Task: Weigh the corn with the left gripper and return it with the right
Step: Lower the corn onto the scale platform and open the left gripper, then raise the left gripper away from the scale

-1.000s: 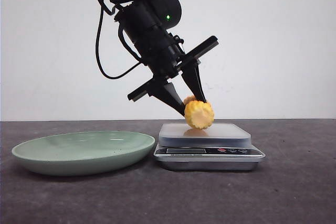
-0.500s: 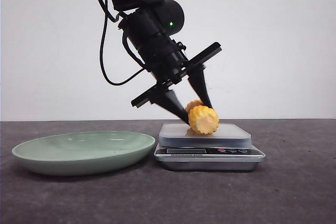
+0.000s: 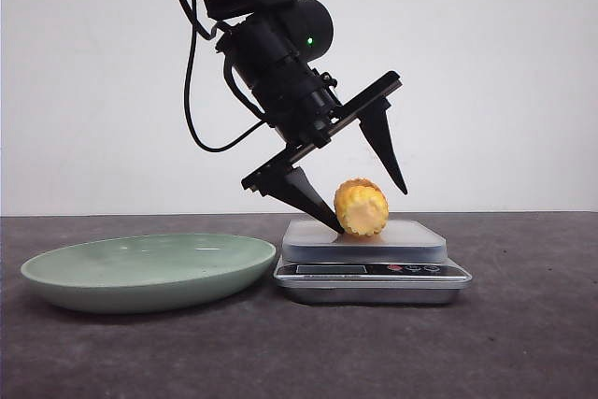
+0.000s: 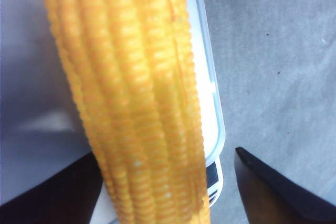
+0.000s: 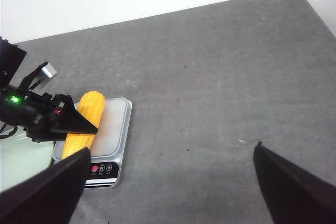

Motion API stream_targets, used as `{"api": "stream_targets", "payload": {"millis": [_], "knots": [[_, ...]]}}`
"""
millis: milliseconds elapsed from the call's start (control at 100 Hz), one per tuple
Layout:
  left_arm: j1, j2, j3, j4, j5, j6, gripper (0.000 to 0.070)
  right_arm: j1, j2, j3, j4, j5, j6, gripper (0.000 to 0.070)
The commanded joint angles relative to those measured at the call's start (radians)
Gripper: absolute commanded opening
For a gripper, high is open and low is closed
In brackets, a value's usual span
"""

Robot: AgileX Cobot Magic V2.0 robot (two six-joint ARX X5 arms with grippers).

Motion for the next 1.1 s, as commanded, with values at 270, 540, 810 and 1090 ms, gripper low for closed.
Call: {"api": "stream_targets", "payload": {"millis": [270,540,810,1090], "knots": [[0.006,0.047,0.146,-0.116,-0.02,0.016,0.0487,-0.001,0.008,0.014,0.005,0.001,-0.02,0.0618],[0.01,0.047,0.394,-0.296,-0.02,0.066,0.0486,-0.001,0.008,0.014,0.009,0.001,-0.023,0.0618],[-0.026,0.047,0.644,-0.539,-0.02,0.19,0.0473,-0.001,0.008,0.014,0.015,0.001,-0.024,0.0618],[-0.029,0.047,1.081,-0.707,-0.022,0.227,0.0474,-0.001,0.008,0.014,0.016,0.001,-0.053,0.0618]]}}
